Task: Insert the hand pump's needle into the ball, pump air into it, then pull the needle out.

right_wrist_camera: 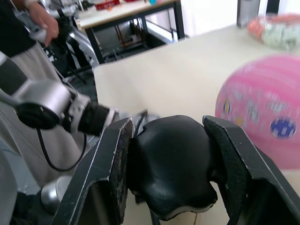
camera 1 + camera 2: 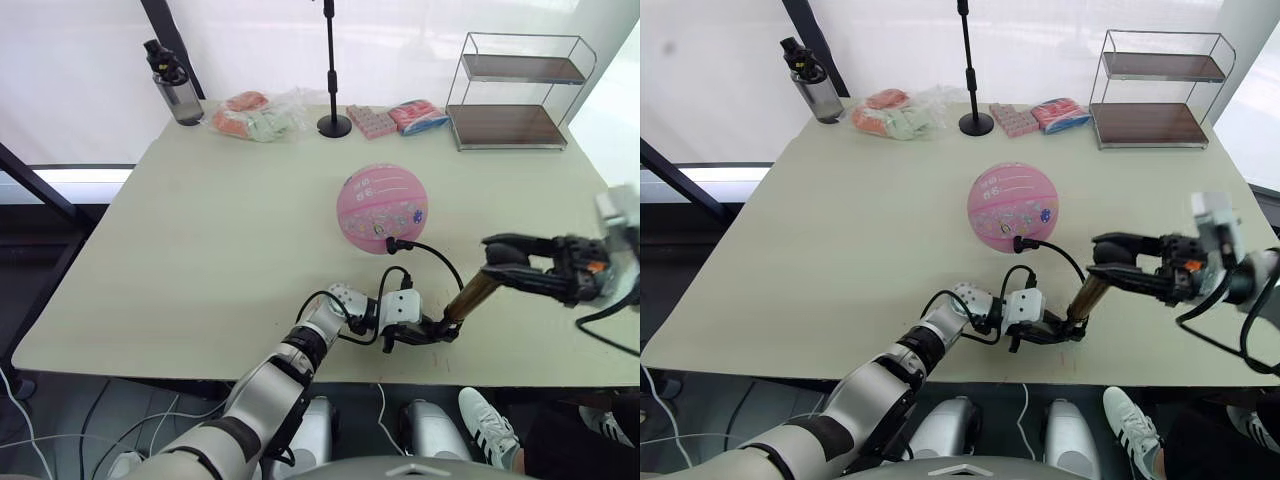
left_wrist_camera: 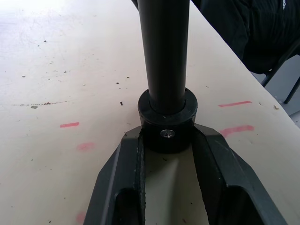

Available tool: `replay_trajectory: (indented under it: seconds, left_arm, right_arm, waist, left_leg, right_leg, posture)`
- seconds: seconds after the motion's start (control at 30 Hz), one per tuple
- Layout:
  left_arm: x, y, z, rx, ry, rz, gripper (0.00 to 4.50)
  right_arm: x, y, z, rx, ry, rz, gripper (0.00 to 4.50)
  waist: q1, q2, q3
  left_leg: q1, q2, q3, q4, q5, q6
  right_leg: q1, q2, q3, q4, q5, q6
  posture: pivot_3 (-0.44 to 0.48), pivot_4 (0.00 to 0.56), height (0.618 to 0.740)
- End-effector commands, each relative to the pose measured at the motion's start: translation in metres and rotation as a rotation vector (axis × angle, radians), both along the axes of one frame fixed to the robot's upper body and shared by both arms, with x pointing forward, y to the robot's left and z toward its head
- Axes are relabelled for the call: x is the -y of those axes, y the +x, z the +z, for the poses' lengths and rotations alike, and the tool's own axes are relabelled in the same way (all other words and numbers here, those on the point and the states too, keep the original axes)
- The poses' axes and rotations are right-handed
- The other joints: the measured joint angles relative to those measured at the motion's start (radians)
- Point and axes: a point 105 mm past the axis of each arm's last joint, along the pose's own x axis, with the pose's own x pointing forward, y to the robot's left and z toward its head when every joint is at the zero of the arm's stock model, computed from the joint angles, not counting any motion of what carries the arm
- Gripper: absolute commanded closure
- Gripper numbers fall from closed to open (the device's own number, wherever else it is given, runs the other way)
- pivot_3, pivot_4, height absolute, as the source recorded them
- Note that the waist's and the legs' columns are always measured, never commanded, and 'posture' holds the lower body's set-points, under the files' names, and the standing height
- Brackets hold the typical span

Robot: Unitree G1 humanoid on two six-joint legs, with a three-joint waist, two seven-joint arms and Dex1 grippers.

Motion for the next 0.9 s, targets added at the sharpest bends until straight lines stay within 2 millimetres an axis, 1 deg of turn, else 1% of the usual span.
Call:
replay_trajectory:
  seconds: [0.03, 0.13, 0.23, 0.33, 0.43, 0.53, 0.7, 0.77, 0.87, 0.9]
  left_arm:
    - [-0.017, -0.015, -0.029, -0.085, 0.118, -0.015, 3.34]
    - [-0.018, -0.015, -0.030, -0.085, 0.120, -0.015, 3.34]
    - [-0.018, -0.015, -0.030, -0.085, 0.121, -0.016, 3.34]
    - [-0.018, -0.015, -0.030, -0.085, 0.120, -0.016, 3.34]
    - [-0.019, -0.014, -0.029, -0.084, 0.121, -0.017, 3.34]
    - [-0.018, -0.014, -0.029, -0.084, 0.121, -0.017, 3.34]
    - [-0.017, -0.015, -0.029, -0.085, 0.118, -0.018, 3.34]
    - [-0.017, -0.014, -0.029, -0.085, 0.118, -0.017, 3.34]
    - [-0.018, -0.014, -0.029, -0.084, 0.119, -0.015, 3.34]
    - [-0.018, -0.014, -0.029, -0.084, 0.120, -0.015, 3.34]
  right_arm:
    - [0.007, -0.007, 0.045, 0.127, 0.030, -0.008, 2.58]
    - [0.008, -0.011, 0.063, 0.148, 0.033, 0.001, 2.58]
    - [0.009, -0.013, 0.075, 0.148, 0.050, 0.006, 2.58]
    - [0.009, -0.015, 0.083, 0.162, 0.035, 0.005, 2.58]
    - [0.009, -0.017, 0.088, 0.161, 0.033, 0.012, 2.58]
    - [0.008, -0.016, 0.089, 0.153, 0.031, 0.008, 2.58]
    - [0.002, -0.009, 0.055, 0.106, -0.028, 0.003, 2.58]
    - [0.000, -0.006, 0.037, 0.087, -0.064, -0.004, 2.58]
    - [-0.001, -0.004, 0.008, 0.056, -0.103, -0.011, 2.58]
    - [-0.001, -0.004, 0.001, 0.052, -0.108, -0.012, 2.58]
  waist:
    - [0.000, 0.000, 0.000]
    - [0.000, 0.000, 0.000]
    - [0.000, 0.000, 0.000]
    - [0.000, 0.001, 0.000]
    - [0.001, 0.002, 0.000]
    - [0.001, 0.002, 0.001]
    - [0.001, 0.003, 0.001]
    - [0.000, 0.003, 0.000]
    - [0.000, 0.000, -0.002]
    - [-0.001, -0.001, -0.002]
  left_leg:
    - [0.000, 0.000, 0.000, 0.000, 0.000, 0.000]
    - [-0.001, 0.001, 0.000, 0.000, 0.000, 0.000]
    - [-0.002, 0.001, 0.000, 0.000, 0.000, 0.000]
    - [-0.003, 0.002, 0.000, 0.000, 0.000, 0.000]
    - [-0.012, 0.002, 0.001, 0.002, 0.000, 0.000]
    - [-0.013, 0.001, 0.001, 0.002, 0.000, 0.000]
    - [-0.012, 0.000, 0.001, 0.002, 0.000, 0.000]
    - [-0.011, 0.000, 0.001, 0.002, 0.000, 0.000]
    - [-0.010, 0.000, 0.000, 0.002, 0.000, 0.000]
    - [-0.010, 0.000, 0.000, 0.002, 0.000, 0.000]
  right_leg:
    - [0.000, 0.000, 0.000, 0.000, 0.000, 0.000]
    - [-0.001, -0.001, 0.000, 0.000, 0.000, 0.000]
    - [-0.002, -0.001, 0.000, 0.000, 0.000, 0.000]
    - [-0.003, -0.001, 0.000, 0.000, 0.000, 0.000]
    - [-0.012, -0.002, 0.000, 0.002, 0.001, 0.000]
    - [-0.012, -0.002, 0.000, 0.002, 0.001, 0.000]
    - [-0.012, -0.001, 0.000, 0.002, 0.001, 0.000]
    - [-0.012, 0.000, 0.000, 0.002, 0.001, 0.000]
    - [-0.011, 0.001, 0.000, 0.002, 0.000, 0.000]
    - [-0.010, 0.001, 0.000, 0.002, 0.000, 0.000]
  posture:
    - [0.000, 0.150, 0.740]
    - [0.000, 0.150, 0.740]
    - [0.000, 0.150, 0.740]
    - [0.000, 0.150, 0.740]
    - [0.000, 0.150, 0.740]
    - [0.000, 0.150, 0.740]
    - [0.000, 0.150, 0.740]
    - [0.000, 0.150, 0.740]
    - [0.000, 0.150, 0.740]
    - [0.000, 0.150, 0.740]
